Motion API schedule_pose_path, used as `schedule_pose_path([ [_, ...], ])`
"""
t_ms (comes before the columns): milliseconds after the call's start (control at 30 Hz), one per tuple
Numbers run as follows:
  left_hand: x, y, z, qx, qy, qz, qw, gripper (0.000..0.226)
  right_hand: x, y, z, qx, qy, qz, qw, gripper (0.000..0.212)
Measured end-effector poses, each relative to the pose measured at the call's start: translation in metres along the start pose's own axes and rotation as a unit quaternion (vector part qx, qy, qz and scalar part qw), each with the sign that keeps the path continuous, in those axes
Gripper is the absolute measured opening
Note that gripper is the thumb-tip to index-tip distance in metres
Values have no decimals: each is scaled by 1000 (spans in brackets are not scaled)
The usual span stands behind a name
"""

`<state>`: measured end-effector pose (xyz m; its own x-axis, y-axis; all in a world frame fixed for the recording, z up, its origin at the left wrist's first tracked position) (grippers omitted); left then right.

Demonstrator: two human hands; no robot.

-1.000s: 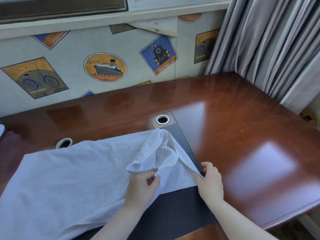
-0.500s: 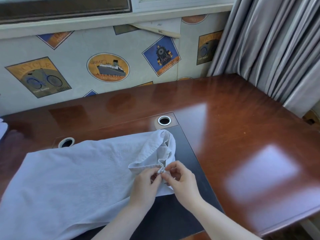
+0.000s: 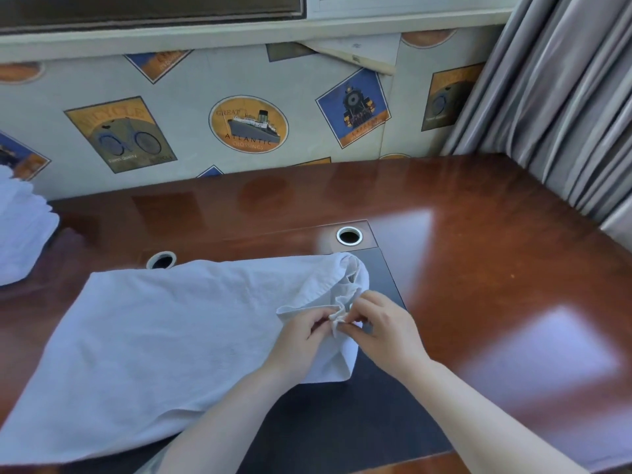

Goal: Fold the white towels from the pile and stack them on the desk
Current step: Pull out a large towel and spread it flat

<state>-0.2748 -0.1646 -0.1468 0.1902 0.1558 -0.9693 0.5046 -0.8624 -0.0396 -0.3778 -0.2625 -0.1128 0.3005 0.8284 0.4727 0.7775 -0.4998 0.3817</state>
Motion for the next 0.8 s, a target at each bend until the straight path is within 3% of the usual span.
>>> schedule_pose_path([
  [200, -8, -1, -14, 14, 10, 16, 1000, 32, 14, 16, -2, 39, 4, -96, 995, 13],
  [267, -15, -3, -19, 16, -20, 29, 999, 36, 17, 22, 2, 76, 0, -127, 989, 21],
  [367, -15, -2, -20, 34, -77, 19, 996, 17, 15, 29, 4, 94, -5, -124, 988, 18],
  [433, -7, -3, -20, 1, -83, 4, 997, 9, 11, 31, 8, 119, 6, -103, 988, 17],
  [533, 14, -9, -13, -10, -91, -45, 995, 24, 0, 25, 32, 281, 51, -40, 958, 19],
  [600, 25, -15, -8, 12, -61, -72, 996, 16, -17, 20, 43, 370, 88, 24, 924, 28],
  [633, 31, -17, -10, 12, -40, -75, 996, 18, -29, 23, 44, 359, 109, 69, 924, 34],
  [733, 40, -22, -17, 5, 16, -78, 997, 21, -73, 53, 33, 164, 97, 223, 956, 32],
  [800, 41, -26, -18, 11, 25, -89, 996, 10, -89, 73, 31, 107, 41, 250, 961, 22],
])
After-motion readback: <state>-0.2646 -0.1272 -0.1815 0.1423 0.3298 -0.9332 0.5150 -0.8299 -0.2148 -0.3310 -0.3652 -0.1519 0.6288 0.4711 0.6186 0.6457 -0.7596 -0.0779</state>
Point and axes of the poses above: each hand's wrist, its own y-axis towards the middle knuckle, its own z-axis out of the palm, x = y × z, the point moved 6 cm from there along y, towards the middle knuckle, and after that the axes turned 7 degrees about -y, right-handed, at the moved point
